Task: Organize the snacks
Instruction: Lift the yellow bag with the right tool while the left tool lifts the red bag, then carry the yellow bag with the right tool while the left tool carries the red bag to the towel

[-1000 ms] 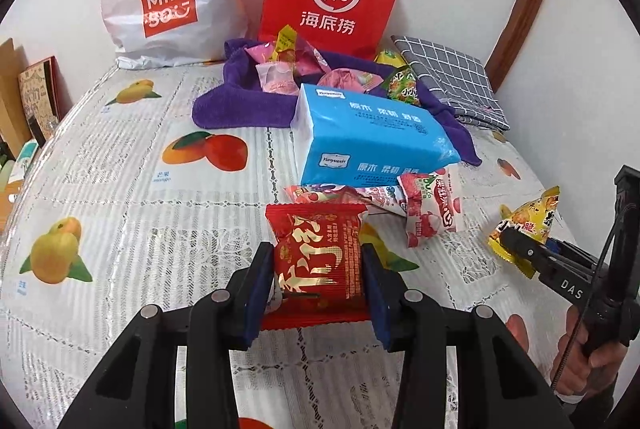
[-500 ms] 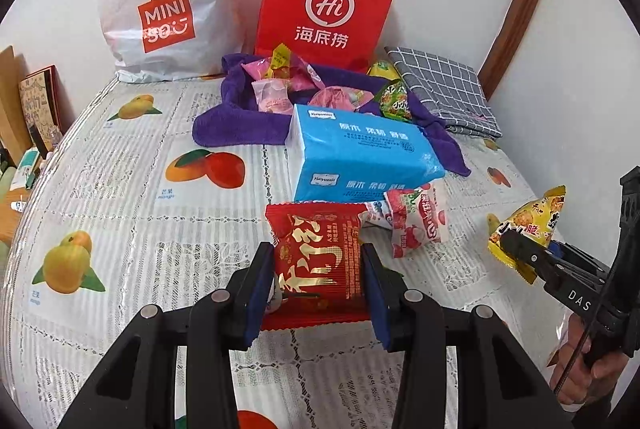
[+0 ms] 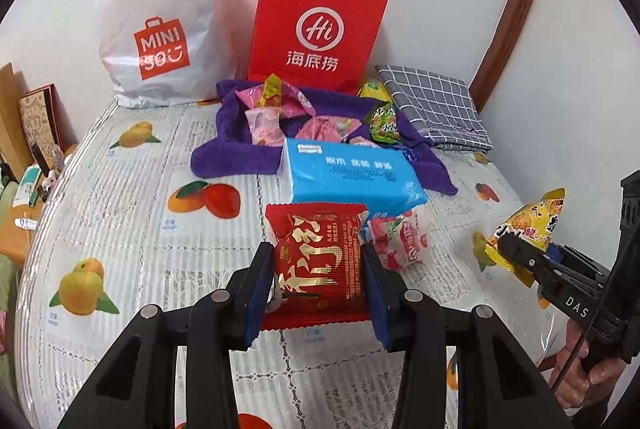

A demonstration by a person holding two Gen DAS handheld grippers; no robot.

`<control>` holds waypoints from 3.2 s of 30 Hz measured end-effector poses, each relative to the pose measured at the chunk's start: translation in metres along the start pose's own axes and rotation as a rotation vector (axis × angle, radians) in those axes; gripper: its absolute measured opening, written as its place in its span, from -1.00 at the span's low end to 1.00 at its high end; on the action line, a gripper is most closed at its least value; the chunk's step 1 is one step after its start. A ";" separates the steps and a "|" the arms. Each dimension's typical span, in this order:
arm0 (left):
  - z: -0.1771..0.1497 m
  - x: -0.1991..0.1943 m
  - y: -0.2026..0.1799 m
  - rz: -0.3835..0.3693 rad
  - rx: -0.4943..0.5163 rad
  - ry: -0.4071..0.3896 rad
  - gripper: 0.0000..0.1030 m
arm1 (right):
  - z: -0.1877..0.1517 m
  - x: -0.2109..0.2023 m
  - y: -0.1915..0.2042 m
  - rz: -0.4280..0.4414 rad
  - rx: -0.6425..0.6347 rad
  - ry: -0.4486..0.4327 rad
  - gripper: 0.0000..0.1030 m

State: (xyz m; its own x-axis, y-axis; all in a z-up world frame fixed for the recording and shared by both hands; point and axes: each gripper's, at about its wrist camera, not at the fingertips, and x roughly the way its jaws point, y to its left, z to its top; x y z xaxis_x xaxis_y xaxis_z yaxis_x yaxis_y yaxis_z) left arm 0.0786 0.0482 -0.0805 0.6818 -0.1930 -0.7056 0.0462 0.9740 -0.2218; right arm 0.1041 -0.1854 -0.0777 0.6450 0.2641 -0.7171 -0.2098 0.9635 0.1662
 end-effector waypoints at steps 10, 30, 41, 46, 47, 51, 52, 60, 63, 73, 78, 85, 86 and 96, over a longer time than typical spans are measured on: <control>0.014 -0.016 -0.005 0.005 0.012 -0.034 -0.21 | 0.014 -0.013 -0.003 -0.010 0.004 -0.031 -0.28; 0.036 -0.011 -0.007 0.003 0.032 -0.046 -0.21 | 0.044 -0.011 0.001 -0.009 -0.001 -0.058 -0.28; 0.054 -0.002 -0.008 0.009 0.060 -0.046 -0.21 | 0.063 0.000 0.009 -0.013 -0.009 -0.063 -0.28; 0.064 0.003 -0.004 0.008 0.065 -0.046 -0.21 | 0.071 0.005 0.010 -0.022 -0.016 -0.068 -0.28; 0.066 0.004 -0.004 0.006 0.066 -0.045 -0.21 | 0.073 0.006 0.010 -0.024 -0.017 -0.070 -0.28; 0.075 0.009 -0.003 0.012 0.079 -0.044 -0.21 | 0.081 0.011 0.010 -0.028 -0.015 -0.076 -0.28; 0.077 0.010 -0.003 0.013 0.084 -0.044 -0.21 | 0.082 0.013 0.010 -0.029 -0.014 -0.078 -0.28; 0.093 0.023 0.001 0.001 0.095 -0.031 -0.21 | 0.095 0.031 0.006 -0.029 -0.010 -0.074 -0.28; 0.098 0.030 0.002 -0.005 0.095 -0.021 -0.21 | 0.100 0.039 0.005 -0.031 -0.015 -0.068 -0.28; 0.115 0.051 0.009 0.017 0.091 -0.013 -0.21 | 0.118 0.070 0.006 -0.028 -0.028 -0.046 -0.28; 0.124 0.059 0.013 0.029 0.092 -0.013 -0.21 | 0.126 0.083 0.005 -0.027 -0.034 -0.041 -0.28; 0.134 0.073 0.020 0.046 0.089 -0.008 -0.21 | 0.140 0.096 0.004 -0.025 -0.028 -0.044 -0.28; 0.135 0.074 0.021 0.046 0.085 -0.007 -0.21 | 0.143 0.099 0.003 -0.024 -0.026 -0.042 -0.28; 0.145 0.090 0.035 0.043 0.063 0.009 -0.21 | 0.159 0.114 -0.001 -0.026 -0.032 -0.036 -0.28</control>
State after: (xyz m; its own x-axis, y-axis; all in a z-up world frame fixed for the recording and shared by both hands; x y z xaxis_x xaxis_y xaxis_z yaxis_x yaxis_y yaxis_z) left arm 0.2478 0.0822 -0.0541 0.6773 -0.1521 -0.7198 0.0632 0.9868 -0.1490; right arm 0.2948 -0.1489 -0.0524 0.6761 0.2409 -0.6963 -0.2154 0.9684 0.1259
